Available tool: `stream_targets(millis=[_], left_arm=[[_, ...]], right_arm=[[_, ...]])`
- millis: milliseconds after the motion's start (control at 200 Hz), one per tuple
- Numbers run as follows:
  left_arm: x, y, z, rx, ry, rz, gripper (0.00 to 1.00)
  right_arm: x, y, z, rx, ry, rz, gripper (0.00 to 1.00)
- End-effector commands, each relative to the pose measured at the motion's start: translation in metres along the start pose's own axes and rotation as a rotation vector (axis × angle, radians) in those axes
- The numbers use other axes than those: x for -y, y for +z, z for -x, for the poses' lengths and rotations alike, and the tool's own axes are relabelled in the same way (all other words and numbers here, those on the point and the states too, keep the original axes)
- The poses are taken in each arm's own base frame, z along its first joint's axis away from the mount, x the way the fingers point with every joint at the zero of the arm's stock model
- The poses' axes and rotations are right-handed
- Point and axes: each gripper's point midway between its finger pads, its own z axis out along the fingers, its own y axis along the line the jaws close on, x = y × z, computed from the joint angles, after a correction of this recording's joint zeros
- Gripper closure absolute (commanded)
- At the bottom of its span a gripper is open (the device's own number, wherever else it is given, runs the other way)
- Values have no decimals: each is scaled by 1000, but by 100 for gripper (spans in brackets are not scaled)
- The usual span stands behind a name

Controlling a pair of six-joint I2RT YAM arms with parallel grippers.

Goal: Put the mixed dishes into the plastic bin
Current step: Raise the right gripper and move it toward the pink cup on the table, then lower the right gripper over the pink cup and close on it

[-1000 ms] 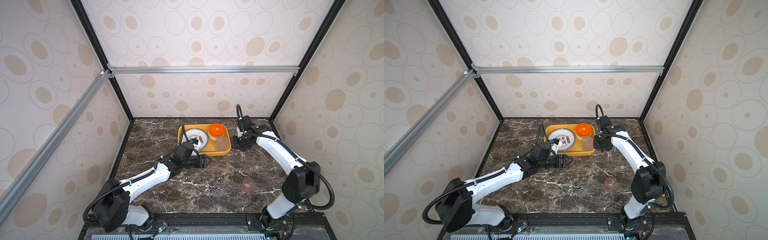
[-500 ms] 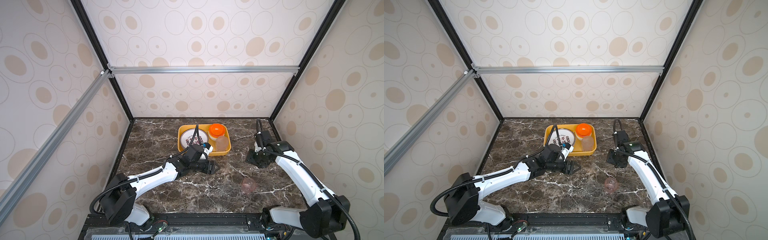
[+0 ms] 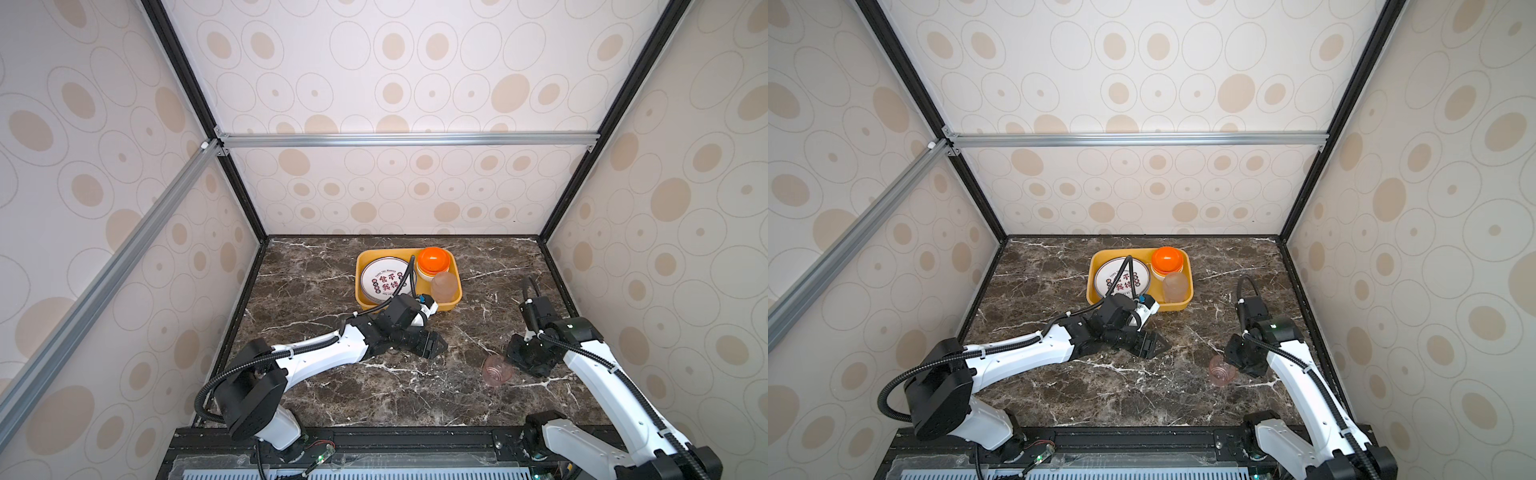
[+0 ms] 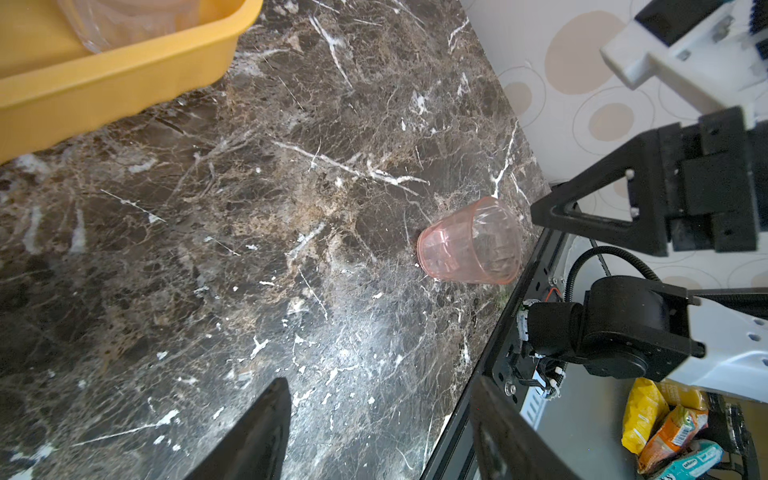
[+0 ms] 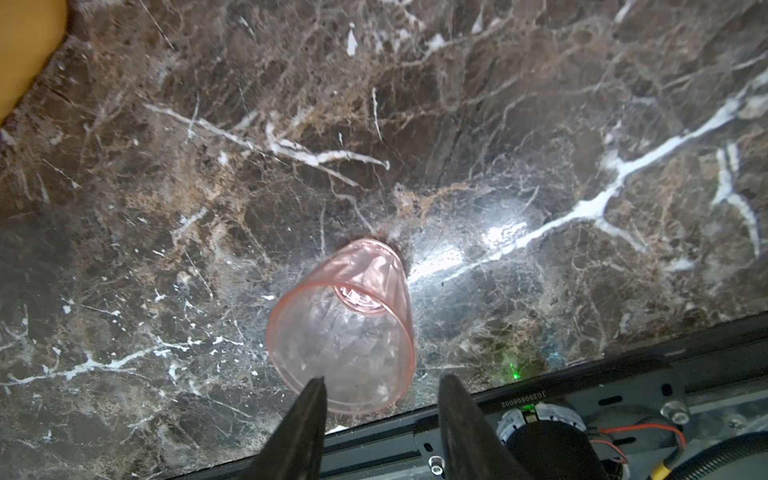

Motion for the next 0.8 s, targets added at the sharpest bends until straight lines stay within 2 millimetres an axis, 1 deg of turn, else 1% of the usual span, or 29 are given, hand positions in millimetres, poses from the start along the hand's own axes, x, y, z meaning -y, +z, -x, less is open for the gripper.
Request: stream_targets(millis=[0, 120, 320, 425, 580, 695, 795], left_arm=[[11, 0, 10, 14, 47, -4, 32], [10, 2, 10, 13, 46, -4, 32], [9, 3, 9, 14, 41, 3, 33], [7, 3, 8, 18, 35, 5, 33], [6, 4, 6, 15, 30, 5, 33], [6, 4, 7, 16, 30, 9, 33], [6, 3, 8, 19, 31, 10, 33]], right_arm=[[16, 4, -14, -32, 57, -46, 55], [19, 10, -20, -53, 68, -47, 56], [15, 25, -25, -99, 73, -37, 61], [13, 32, -26, -113, 77, -32, 62], [10, 41, -27, -127, 87, -21, 67], [10, 45, -27, -135, 87, -22, 69], [10, 48, -28, -146, 86, -25, 73]])
